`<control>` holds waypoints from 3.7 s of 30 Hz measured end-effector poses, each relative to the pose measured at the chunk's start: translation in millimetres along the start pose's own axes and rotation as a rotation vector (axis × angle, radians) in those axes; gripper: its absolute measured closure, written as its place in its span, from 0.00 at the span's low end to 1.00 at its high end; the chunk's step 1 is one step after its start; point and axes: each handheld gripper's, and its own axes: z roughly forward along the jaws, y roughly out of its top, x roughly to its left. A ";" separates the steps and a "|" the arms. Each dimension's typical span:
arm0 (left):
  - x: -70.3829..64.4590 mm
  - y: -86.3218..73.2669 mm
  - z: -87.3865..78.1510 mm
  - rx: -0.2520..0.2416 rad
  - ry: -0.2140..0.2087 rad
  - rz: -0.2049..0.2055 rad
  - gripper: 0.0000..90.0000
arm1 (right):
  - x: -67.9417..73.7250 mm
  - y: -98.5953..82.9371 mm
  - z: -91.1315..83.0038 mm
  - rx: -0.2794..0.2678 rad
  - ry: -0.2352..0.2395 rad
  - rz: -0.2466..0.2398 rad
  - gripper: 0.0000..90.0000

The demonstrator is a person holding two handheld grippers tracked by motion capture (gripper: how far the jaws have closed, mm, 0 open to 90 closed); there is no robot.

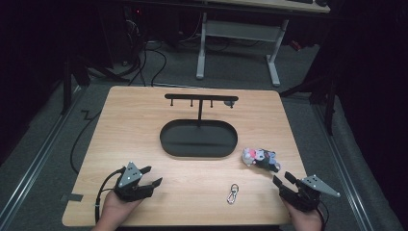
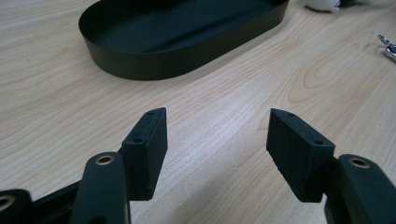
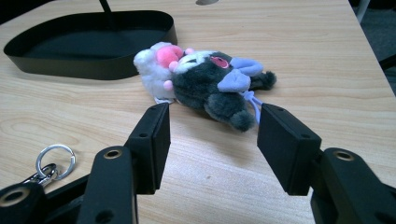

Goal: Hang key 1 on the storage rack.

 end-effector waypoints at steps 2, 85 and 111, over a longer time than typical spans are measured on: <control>-0.1 -0.1 -0.4 0.000 0.000 0.002 0.43 | 1.4 -0.2 0.7 -0.003 0.003 -0.011 0.50; 2.0 -5.8 -21.9 -0.027 0.051 -0.018 0.44 | 25.9 21.9 36.7 0.179 0.042 -0.145 0.77; -7.0 10.3 7.1 -0.006 0.006 0.039 0.43 | 37.8 24.6 35.0 0.377 -0.010 -0.188 0.57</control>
